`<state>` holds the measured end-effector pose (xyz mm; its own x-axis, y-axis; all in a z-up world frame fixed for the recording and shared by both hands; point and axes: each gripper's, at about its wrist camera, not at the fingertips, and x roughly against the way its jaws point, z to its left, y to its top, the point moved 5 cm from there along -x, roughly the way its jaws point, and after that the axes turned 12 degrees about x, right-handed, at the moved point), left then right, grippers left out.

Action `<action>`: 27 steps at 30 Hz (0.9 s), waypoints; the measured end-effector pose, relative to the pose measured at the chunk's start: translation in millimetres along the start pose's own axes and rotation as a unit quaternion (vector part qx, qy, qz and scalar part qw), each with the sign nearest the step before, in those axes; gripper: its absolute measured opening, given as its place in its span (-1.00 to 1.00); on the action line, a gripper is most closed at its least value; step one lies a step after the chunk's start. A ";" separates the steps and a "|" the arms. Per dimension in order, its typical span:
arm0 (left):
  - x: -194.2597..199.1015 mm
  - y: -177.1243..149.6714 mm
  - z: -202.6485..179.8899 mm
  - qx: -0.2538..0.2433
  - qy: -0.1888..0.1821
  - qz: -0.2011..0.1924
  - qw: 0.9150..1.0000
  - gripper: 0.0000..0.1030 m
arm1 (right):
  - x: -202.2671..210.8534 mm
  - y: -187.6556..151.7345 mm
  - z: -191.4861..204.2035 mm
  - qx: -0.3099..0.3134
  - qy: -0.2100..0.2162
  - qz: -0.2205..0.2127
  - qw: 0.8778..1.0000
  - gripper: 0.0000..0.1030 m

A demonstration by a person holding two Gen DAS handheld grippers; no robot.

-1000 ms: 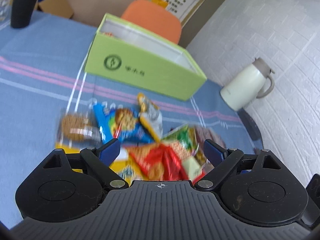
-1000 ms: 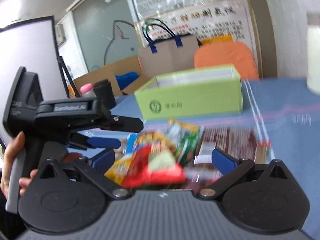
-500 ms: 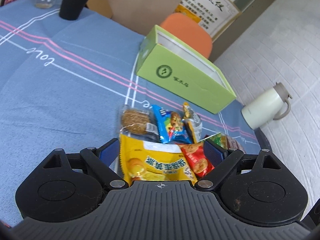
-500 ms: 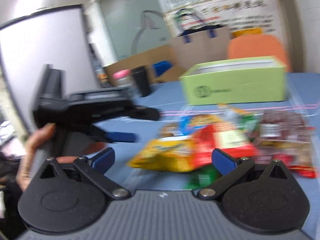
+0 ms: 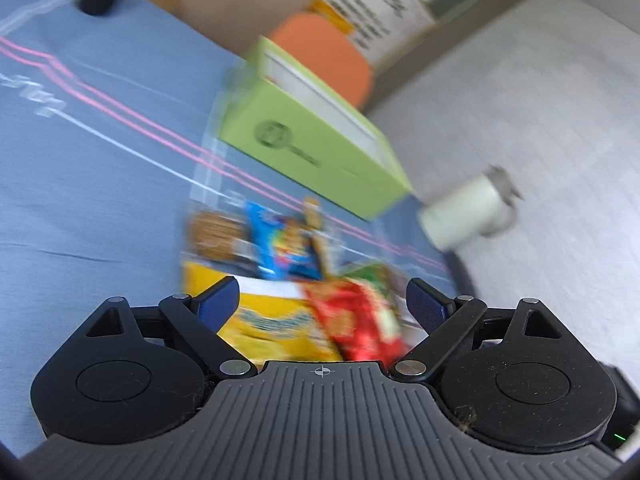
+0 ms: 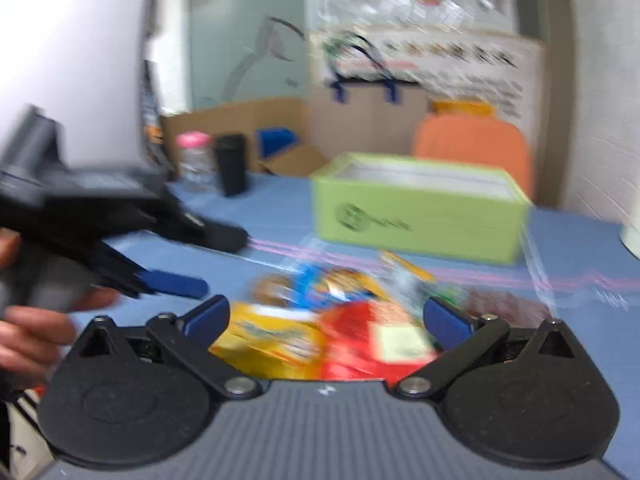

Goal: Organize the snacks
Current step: 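Move the left tool back to the pile and grasp the red snack bag, then carry the red bag into the green box and release it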

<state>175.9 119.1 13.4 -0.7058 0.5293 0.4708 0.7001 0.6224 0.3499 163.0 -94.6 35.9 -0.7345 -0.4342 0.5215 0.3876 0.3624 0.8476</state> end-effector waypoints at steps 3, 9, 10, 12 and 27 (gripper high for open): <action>-27.8 -9.6 -20.6 -0.013 -0.003 0.036 0.999 0.50 | -8.6 -12.1 -10.1 -0.022 0.022 0.010 0.999 0.99; -67.1 -16.5 -31.1 -0.010 0.038 0.062 0.997 0.48 | -29.2 -15.1 -6.7 0.021 0.037 0.015 0.999 0.99; -70.7 -17.5 -29.7 -0.008 0.046 0.063 0.997 0.48 | -33.5 -14.6 -7.2 0.024 0.040 0.018 0.999 0.99; -75.6 -17.9 -29.1 -0.007 0.052 0.060 0.997 0.46 | -41.9 -16.1 -9.2 0.023 0.051 0.023 0.998 0.99; -68.0 -16.5 -54.4 -0.083 0.073 0.025 0.994 -0.75 | -33.1 8.4 -2.8 0.029 0.079 -0.014 0.996 0.57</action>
<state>218.1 41.5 19.7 -0.6553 0.4604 0.5989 0.7504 0.4881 0.4457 192.1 -79.5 26.0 -0.6458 -0.5676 0.5107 0.3324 0.3932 0.8573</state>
